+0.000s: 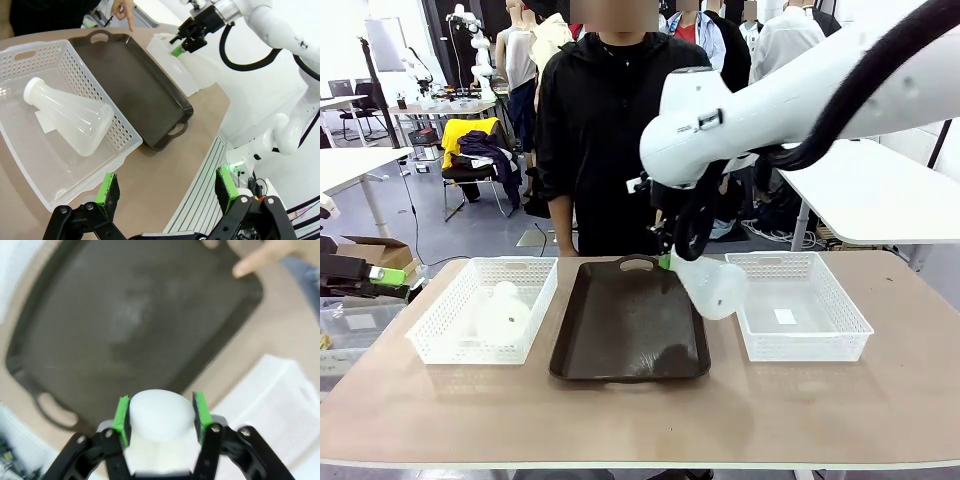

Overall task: Prepare the laboratory tools.
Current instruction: While moving the picked Big flask to the Handle tray indicated by the person, stop as directed by the person.

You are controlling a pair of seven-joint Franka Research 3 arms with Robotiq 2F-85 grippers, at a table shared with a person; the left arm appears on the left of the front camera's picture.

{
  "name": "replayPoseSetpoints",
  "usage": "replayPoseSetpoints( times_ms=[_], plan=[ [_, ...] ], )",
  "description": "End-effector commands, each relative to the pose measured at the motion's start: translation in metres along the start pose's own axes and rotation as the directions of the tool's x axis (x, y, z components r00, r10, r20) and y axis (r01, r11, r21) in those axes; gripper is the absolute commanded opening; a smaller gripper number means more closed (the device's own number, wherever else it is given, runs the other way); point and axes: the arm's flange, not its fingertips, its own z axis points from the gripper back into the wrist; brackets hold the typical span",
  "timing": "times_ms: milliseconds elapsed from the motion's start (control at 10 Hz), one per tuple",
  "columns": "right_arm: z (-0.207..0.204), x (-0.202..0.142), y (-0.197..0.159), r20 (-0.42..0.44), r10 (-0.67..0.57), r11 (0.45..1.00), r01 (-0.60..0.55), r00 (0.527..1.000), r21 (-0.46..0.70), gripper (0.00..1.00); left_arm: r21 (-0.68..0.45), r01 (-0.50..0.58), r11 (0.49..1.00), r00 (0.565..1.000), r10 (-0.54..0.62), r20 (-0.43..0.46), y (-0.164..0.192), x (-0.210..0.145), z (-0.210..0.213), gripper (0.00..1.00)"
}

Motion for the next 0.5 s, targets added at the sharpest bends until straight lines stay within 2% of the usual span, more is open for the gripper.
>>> replayPoseSetpoints(
  times_ms=[0, 400],
  plan=[
    [-0.009, 0.040, 0.006, -0.064, 0.024, 0.999, -0.023, 0.998, 0.026, 0.00, -0.005, 0.002, 1.000, 1.000, -0.002, 0.002, 0.000, -0.001, 0.001, 1.00],
    [-0.046, 0.081, 0.028, -0.106, 0.066, 0.996, -0.059, 0.992, 0.060, 0.00, -0.005, 0.002, 1.000, 1.000, -0.002, 0.002, 0.000, -0.001, 0.001, 1.00]
  ],
)
